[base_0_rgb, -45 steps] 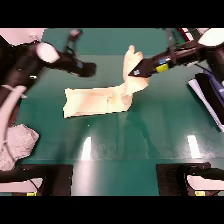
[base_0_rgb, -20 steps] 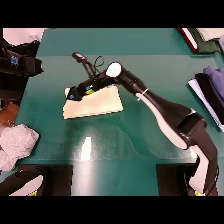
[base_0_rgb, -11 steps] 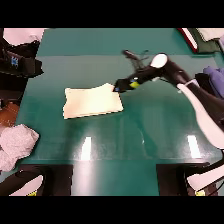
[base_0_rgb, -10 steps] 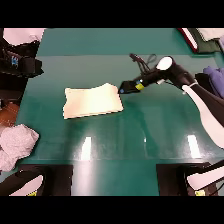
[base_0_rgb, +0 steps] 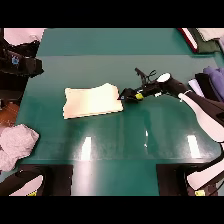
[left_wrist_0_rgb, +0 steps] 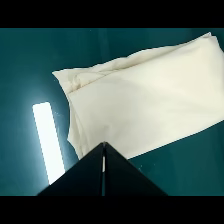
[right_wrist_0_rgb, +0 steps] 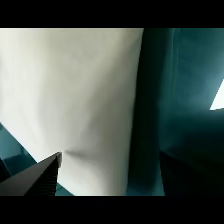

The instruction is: Fold the shirts.

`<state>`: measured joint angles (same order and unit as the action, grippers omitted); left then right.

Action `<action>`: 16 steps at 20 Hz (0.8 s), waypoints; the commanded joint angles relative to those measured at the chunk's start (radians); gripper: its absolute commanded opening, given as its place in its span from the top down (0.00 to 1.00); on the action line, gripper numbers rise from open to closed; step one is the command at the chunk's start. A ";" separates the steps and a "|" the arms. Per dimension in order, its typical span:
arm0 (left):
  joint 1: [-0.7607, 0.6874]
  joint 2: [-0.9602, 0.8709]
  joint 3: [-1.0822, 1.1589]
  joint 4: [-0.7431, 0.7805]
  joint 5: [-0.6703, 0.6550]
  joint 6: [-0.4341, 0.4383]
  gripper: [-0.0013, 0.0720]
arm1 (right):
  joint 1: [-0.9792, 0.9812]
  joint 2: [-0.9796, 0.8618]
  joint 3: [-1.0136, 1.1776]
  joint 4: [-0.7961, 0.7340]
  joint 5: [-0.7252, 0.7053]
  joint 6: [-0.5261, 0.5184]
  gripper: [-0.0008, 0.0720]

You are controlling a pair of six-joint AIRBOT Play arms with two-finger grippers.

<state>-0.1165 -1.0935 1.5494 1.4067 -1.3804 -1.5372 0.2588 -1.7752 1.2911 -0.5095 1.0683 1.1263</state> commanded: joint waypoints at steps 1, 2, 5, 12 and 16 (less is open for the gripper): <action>0.001 0.000 0.000 0.000 0.000 0.000 0.94 | 0.040 -0.063 0.027 0.097 0.000 -0.051 0.00; 0.001 0.000 0.000 0.000 -0.001 0.000 0.94 | 0.056 -0.078 0.057 0.092 0.006 -0.051 0.00; 0.001 0.000 0.000 0.000 -0.011 0.000 0.94 | 0.093 -0.121 0.173 0.089 0.003 -0.050 0.00; 0.001 0.000 0.000 0.000 -0.051 0.000 0.94 | 0.122 -0.153 0.261 0.088 -0.011 -0.105 0.97; 0.001 0.000 0.000 0.000 -0.053 0.000 0.94 | 0.013 -0.043 0.261 0.058 -0.019 -0.089 0.98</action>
<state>-0.1165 -1.0935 1.5494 1.4063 -1.4277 -1.5372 0.3336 -1.8805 1.5452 -0.4259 1.0618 1.0355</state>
